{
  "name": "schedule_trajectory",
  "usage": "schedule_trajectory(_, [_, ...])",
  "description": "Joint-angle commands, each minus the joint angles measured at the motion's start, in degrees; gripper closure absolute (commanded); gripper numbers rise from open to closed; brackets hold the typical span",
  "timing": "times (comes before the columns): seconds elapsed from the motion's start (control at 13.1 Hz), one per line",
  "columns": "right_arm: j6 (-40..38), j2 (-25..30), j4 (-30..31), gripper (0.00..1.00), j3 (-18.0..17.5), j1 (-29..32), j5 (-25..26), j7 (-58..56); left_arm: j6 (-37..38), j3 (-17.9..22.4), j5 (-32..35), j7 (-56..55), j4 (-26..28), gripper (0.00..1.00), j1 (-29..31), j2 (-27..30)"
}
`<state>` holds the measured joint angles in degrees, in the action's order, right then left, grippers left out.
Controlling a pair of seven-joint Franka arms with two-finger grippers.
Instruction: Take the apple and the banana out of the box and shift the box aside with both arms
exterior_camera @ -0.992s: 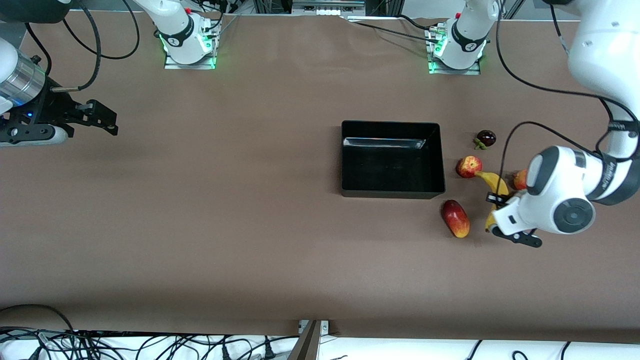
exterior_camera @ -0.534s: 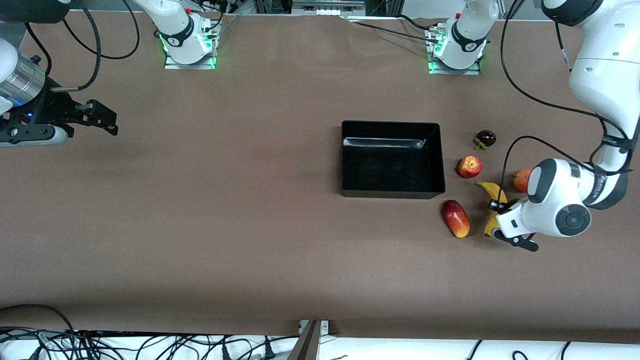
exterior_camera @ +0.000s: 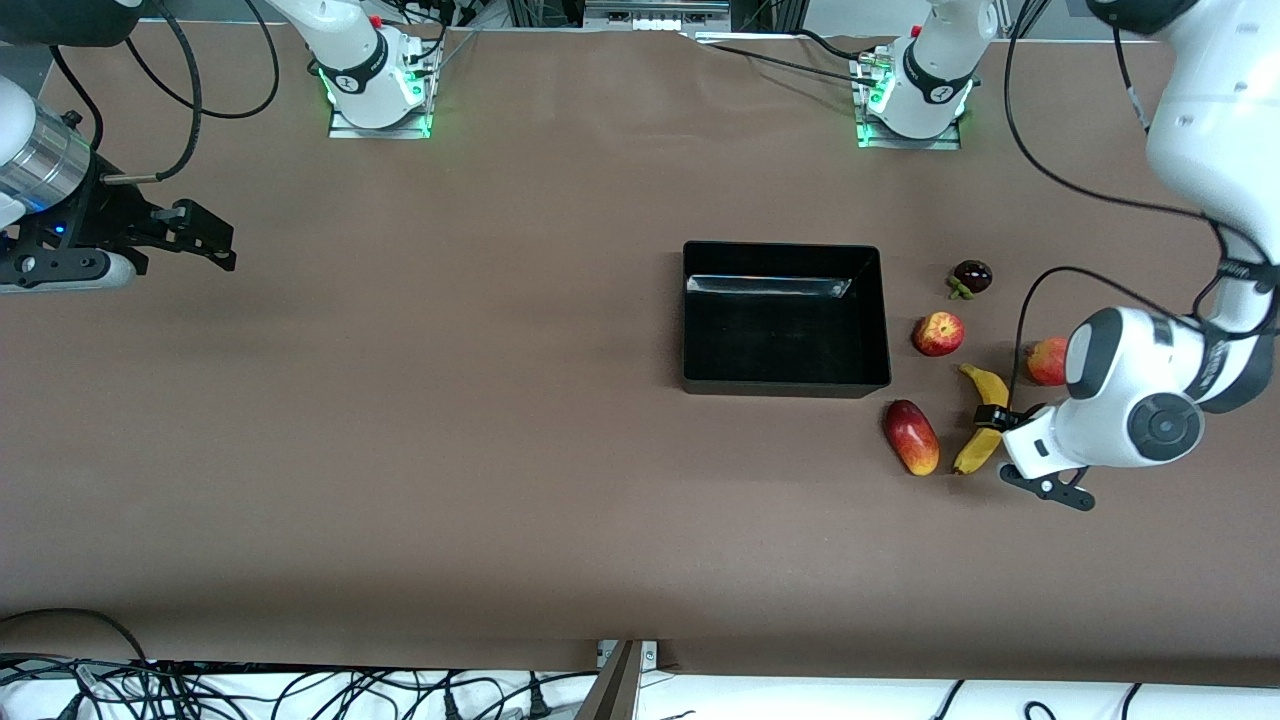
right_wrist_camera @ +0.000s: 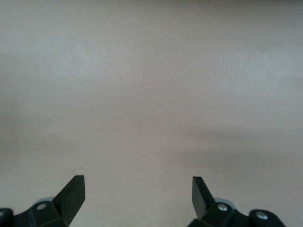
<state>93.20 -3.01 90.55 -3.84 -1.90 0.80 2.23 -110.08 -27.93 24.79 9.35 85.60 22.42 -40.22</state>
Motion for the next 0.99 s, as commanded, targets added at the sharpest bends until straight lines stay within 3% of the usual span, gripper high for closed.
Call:
schedule_trajectory(0.0, [-0.6, 0.3, -0.5, 0.0, -0.6, 0.6, 0.0, -0.5, 8.3, -4.6, -0.1, -0.2, 1.7, 0.0, 0.0, 10.5])
schedule_trajectory(0.38, [-0.6, 0.3, -0.5, 0.0, -0.6, 0.6, 0.0, -0.5, 23.1, -4.6, -9.9, -0.6, -6.4, 0.0, -0.8, 19.3])
schedule_trajectory(0.46, [-0.6, 0.3, -0.5, 0.0, -0.6, 0.6, 0.0, -0.5, 23.2, -0.9, -12.8, -0.8, -5.8, 0.0, -3.1, 22.4])
schedule_trajectory(0.61, [-0.5, 0.3, -0.5, 0.0, -0.6, 0.6, 0.0, -0.5, 22.5, 17.1, -24.0, -2.0, -2.8, 0.0, -14.3, 28.2])
schedule_trajectory(0.84, [-0.4, 0.3, -0.5, 0.0, -0.6, 0.5, 0.2, -0.5, 20.5, 25.4, -24.8, -7.2, 7.1, 0.0, -21.9, 38.2])
schedule_trajectory(0.92, [-0.5, 0.3, -0.5, 0.0, -0.7, 0.4, 0.3, 0.0, 16.2, 27.3, -24.7, -11.2, 12.5, 0.0, -24.1, 41.7])
